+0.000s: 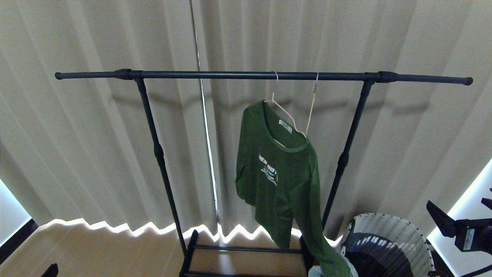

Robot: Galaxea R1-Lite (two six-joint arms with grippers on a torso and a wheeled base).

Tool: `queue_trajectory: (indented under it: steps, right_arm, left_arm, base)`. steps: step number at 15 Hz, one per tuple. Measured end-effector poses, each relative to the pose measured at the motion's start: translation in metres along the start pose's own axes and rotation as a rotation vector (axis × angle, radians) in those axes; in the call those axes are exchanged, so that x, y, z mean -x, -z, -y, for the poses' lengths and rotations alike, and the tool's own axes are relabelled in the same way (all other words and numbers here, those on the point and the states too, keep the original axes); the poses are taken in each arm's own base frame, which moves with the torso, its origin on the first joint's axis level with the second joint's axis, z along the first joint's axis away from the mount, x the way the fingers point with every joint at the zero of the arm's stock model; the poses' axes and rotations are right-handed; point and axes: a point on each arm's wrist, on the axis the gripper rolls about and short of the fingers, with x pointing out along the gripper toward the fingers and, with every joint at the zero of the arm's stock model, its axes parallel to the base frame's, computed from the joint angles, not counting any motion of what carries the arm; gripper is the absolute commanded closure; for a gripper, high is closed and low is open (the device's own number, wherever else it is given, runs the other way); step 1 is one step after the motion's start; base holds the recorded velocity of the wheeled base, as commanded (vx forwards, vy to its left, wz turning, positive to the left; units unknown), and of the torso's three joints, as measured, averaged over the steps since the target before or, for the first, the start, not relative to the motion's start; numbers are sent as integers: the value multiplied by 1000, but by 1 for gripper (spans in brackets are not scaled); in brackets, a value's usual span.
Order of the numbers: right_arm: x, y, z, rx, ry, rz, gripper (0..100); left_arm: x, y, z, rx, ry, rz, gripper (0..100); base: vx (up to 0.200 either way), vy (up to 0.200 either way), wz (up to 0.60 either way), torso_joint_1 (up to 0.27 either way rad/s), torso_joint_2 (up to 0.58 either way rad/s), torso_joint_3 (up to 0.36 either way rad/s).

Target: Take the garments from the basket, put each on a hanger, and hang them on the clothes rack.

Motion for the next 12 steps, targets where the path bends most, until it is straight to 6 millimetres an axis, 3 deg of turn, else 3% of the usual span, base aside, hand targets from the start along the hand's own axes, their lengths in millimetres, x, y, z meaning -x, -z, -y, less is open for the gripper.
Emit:
queue_trajectory:
  steps: [3,8,12]
  right_arm:
    - [10,19,2,-83,32,-101,0]
    - [28,27,10,-95,106,-136,0]
    - [49,29,15,-111,127,-80,0]
  left_arm:
    - [10,14,3,29,10,-48,0]
    - [25,32,7,54,5,-52,0]
    - [33,34,7,58,-14,28,0]
  base:
    - [-200,0,0,1,-1,4]
    - [0,0,0,0,0,0]
    - [0,0,0,0,0,0]
